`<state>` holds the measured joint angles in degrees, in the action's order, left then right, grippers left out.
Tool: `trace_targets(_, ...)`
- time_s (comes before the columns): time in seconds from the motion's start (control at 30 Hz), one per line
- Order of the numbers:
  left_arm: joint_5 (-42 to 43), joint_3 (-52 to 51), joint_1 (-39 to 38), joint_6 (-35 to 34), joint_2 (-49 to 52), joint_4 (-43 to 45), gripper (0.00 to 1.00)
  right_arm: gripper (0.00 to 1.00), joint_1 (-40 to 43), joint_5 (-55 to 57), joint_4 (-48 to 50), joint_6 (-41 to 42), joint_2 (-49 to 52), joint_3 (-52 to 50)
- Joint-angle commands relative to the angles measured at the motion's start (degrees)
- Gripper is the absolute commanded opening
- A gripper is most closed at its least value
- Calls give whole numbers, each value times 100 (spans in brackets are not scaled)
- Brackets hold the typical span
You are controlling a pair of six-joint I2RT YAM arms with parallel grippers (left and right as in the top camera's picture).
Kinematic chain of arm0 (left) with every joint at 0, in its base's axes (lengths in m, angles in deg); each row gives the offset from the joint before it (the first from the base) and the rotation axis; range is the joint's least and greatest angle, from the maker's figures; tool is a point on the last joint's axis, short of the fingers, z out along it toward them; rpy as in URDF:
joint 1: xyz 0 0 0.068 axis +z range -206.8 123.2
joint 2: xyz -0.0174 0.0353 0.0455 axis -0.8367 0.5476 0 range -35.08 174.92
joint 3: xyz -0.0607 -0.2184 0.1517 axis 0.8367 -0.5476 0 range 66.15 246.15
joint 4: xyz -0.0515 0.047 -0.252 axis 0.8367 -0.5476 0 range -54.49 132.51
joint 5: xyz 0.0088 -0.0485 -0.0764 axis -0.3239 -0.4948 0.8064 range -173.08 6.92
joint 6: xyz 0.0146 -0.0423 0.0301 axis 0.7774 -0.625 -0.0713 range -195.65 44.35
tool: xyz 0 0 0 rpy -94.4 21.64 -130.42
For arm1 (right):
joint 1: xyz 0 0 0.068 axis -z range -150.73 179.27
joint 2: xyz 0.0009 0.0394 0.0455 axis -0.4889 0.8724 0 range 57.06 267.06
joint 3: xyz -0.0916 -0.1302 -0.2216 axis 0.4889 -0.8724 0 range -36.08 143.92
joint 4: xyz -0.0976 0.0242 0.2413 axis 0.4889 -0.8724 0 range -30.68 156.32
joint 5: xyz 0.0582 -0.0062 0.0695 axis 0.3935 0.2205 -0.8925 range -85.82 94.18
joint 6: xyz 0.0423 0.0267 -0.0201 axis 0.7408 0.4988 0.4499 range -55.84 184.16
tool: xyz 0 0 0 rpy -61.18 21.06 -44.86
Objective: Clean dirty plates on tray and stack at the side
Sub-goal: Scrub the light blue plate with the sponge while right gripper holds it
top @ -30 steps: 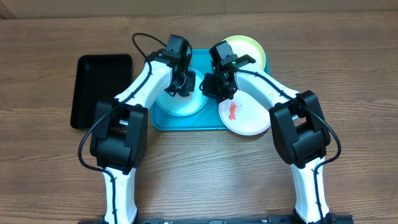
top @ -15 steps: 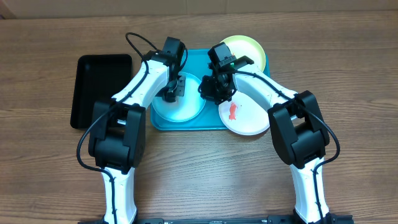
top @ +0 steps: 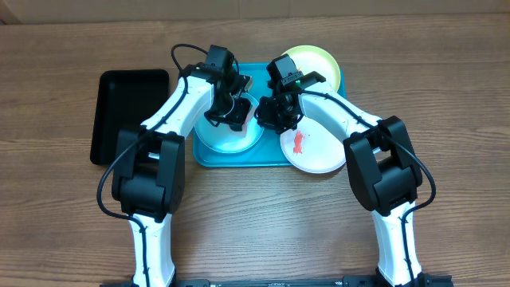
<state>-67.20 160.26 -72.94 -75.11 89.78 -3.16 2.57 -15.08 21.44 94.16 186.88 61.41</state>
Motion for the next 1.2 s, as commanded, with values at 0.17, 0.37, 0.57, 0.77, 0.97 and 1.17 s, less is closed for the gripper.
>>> trace_targets(0.17, -2551, -13, 11, -1248, 146, 551, 4, 4, -17, -55, -2, 22, 116, -68)
trace_targets(0.37, -3108, -13, 9, -1386, 146, -98, 4, 4, -17, -50, 0, 22, 116, -68)
trace_targets(0.57, -2258, -13, -4, -752, 146, -1287, 4, 4, -17, -52, 28, 24, 116, -68)
trace_targets(0.77, 35, -13, -4, 385, 146, -1508, 4, 4, -17, -55, 39, 24, 116, -68)
trace_targets(0.97, 765, -13, -4, 52, 146, -780, 4, 4, -17, -59, 31, 22, 116, -68)
trace_targets(1.17, -328, -13, 11, -686, 146, 44, 4, 4, -17, -57, 13, 22, 116, -68)
